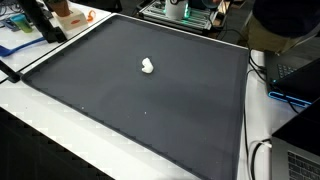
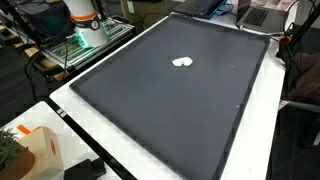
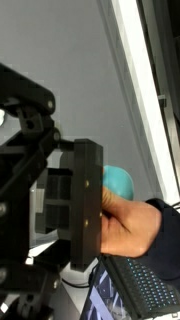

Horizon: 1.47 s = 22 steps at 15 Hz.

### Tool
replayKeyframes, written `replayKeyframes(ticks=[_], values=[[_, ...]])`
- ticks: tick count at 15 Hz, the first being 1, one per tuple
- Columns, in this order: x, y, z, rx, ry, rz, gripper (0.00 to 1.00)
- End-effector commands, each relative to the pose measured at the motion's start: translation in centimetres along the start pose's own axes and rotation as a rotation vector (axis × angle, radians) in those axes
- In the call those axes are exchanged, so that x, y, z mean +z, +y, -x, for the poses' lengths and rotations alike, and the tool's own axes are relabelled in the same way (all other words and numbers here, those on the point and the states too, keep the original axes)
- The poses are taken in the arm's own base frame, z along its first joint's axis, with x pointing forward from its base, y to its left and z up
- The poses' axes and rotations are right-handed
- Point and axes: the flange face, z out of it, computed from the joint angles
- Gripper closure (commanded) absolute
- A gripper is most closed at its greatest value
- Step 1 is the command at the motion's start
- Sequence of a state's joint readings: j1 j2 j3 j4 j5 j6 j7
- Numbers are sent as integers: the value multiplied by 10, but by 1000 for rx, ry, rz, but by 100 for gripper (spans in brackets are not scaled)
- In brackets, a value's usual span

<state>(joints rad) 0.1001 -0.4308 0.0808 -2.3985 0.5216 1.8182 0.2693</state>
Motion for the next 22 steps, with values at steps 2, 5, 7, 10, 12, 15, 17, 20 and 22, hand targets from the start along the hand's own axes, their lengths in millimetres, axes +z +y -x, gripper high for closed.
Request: replayKeyframes(ticks=[2,5,7,10,12,15,17,20,22], values=[[3,6,11,5,11,-17,51],[3,7,12,8,15,-18,73],[3,8,13,18,25,-25,77],[4,7,18,-3,29,-22,77],[2,5,8,-3,7,-3,52],[5,2,13,-20,6,4,52],[5,1,13,-22,6,5,52],[0,3,-3,-53,136,113,77],[-7,-3,-22,-93,197,208,77]])
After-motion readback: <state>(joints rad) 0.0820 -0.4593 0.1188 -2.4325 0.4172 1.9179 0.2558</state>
